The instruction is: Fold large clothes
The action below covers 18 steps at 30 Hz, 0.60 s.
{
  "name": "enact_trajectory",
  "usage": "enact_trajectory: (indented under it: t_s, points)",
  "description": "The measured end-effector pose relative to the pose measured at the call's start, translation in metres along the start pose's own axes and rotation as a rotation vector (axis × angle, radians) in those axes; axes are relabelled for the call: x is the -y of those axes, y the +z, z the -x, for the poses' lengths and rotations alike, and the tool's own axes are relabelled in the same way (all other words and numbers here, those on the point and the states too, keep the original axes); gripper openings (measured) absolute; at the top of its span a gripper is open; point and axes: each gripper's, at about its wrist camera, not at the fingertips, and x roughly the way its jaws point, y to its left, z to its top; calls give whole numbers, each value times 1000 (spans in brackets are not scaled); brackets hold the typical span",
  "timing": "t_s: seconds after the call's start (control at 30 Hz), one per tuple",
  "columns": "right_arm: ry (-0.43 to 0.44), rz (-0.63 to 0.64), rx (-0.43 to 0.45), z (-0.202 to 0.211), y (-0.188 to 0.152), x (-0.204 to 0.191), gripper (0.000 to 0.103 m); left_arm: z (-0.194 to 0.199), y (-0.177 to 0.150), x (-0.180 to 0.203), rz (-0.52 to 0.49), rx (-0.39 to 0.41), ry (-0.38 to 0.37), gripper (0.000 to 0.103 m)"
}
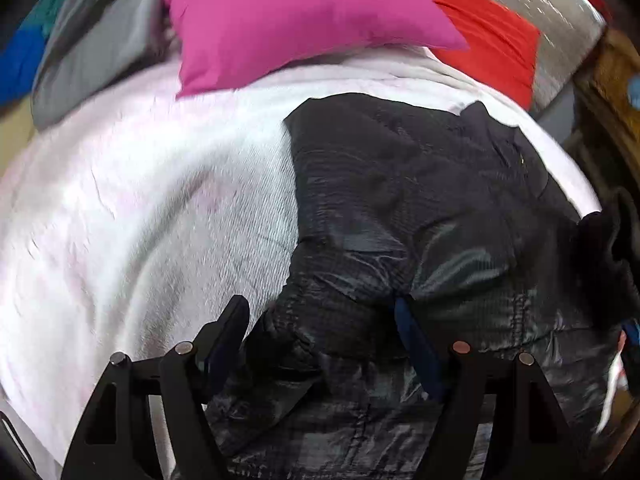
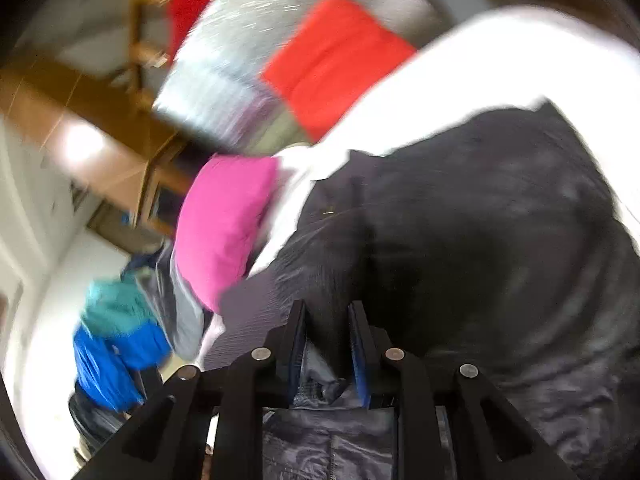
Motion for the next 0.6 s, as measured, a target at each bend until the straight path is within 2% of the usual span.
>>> enact_trajectory:
  t_s: [0.07,0.13,0.17,0.2,0.27,0.33,0.47,0.6]
  points:
    - [-63,-121,-25,1,7,29,26,-1,-1,6,-17,4,15,76]
    - [-112,-149,-28,9,12,40,27,-9,4,5,-16,-1,17,76]
    - [-114,-116,-8,16,12,36,37,-10,5,3,-8,-4,13,76]
    - [-105,-52,22,24,13,25,57,-11,6,3,-1,-7,11,76]
    - [-93,88,68,34,8,0,86,-13,7,4,3,-8,16,77]
    - [-114,283,94,34,-5,-35,86,-11,6,4,0,-5,24,77]
    - [-174,614,30,1,-47,-94,86,-12,5,6,-5,-2,27,77]
    - [-190,762,0,-29,-76,-130,86,-13,4,-2,15,-15,0,80]
